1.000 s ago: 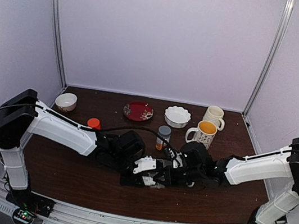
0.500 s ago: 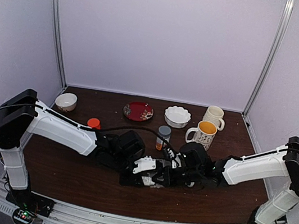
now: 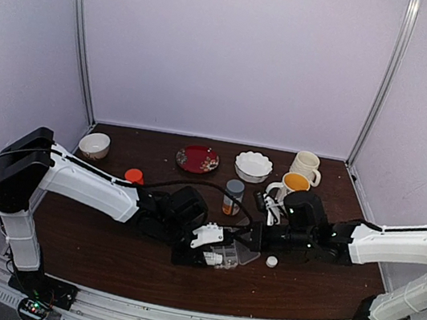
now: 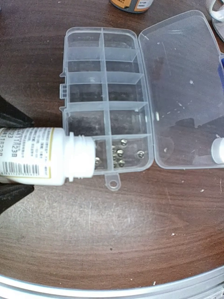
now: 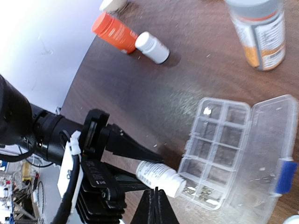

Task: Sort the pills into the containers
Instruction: Pour the pill into the compartment of the pill container.

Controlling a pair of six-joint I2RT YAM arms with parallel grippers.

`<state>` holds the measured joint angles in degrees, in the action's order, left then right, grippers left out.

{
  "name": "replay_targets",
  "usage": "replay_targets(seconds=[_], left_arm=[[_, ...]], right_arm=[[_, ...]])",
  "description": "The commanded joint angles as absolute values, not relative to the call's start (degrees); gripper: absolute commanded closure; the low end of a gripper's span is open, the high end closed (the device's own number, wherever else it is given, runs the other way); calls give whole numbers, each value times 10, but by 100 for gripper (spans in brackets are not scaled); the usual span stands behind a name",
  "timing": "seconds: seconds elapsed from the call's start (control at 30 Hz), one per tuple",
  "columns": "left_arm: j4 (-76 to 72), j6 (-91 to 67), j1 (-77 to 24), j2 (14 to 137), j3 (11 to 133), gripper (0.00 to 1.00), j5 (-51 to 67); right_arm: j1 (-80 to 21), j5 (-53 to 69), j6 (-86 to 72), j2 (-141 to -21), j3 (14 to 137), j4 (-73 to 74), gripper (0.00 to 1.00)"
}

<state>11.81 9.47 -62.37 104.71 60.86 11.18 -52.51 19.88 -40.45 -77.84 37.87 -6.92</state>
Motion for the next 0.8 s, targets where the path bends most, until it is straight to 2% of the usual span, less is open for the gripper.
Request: replay_targets(seconds=[0.0, 0.23, 0.37, 0.53, 0.77], left_arm=[[107, 100, -626, 1056, 621, 100, 118], [98, 101, -626, 1048, 617, 100, 119], [82, 100, -627, 1039, 607, 100, 119], [45, 96, -627, 1028, 586, 100, 120], [5, 86, -624, 1013, 562, 100, 120]], right_arm=[[-512, 139, -373, -737, 369, 3, 100], [-485, 49, -341, -643, 361, 108, 95], [-466, 8, -326, -601, 358, 171, 86], [-450, 3, -318, -627, 361, 232, 74], [-450, 17, -324, -683, 358, 229, 69]])
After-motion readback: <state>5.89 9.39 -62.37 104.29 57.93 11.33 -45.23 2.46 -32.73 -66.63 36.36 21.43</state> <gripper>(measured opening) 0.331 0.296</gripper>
